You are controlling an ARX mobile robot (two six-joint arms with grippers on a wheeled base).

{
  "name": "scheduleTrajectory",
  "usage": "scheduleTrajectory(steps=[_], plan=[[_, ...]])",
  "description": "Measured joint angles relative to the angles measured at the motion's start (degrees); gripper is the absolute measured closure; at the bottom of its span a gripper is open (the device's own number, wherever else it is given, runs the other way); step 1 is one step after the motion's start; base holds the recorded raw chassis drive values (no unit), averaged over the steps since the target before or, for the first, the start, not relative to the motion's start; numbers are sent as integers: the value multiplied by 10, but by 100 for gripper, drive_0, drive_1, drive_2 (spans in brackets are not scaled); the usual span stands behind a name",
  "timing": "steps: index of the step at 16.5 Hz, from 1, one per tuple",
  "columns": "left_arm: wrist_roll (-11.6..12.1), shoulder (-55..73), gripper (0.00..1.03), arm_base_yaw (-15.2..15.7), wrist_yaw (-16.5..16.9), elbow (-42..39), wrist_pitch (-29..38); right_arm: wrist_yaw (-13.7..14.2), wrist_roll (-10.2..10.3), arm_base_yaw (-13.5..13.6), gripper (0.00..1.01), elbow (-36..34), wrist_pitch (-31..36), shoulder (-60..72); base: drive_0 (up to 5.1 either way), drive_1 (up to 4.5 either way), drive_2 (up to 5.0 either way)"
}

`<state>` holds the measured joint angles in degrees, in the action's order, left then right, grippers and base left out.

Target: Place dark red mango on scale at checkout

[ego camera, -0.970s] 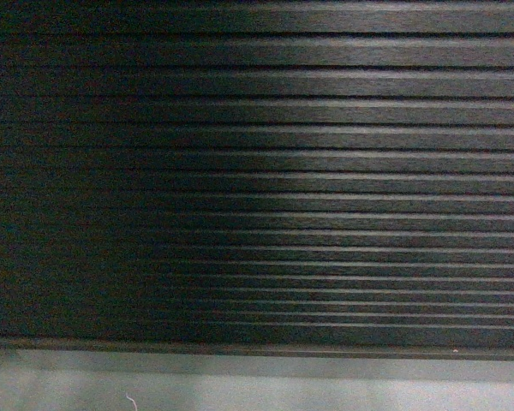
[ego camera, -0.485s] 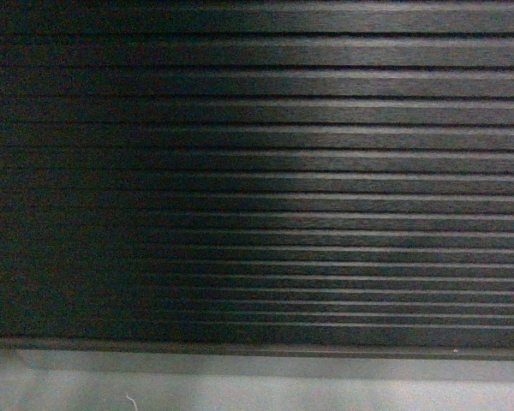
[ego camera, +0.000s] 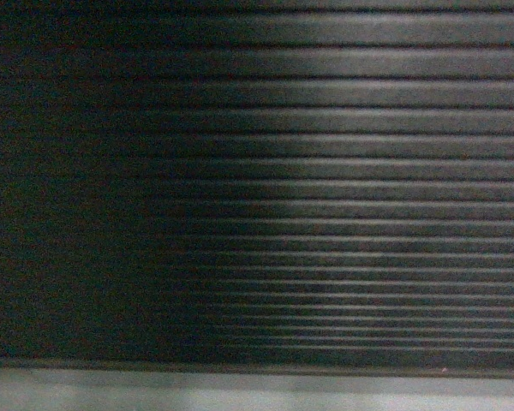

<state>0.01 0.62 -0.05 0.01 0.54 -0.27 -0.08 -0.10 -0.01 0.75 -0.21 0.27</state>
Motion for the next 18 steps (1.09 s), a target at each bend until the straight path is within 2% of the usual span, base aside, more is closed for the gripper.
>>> scheduleTrajectory(steps=[18], plan=[[0,0,5,0,0,0,1,1,1,0,3,0,0,0,0,0,0]])
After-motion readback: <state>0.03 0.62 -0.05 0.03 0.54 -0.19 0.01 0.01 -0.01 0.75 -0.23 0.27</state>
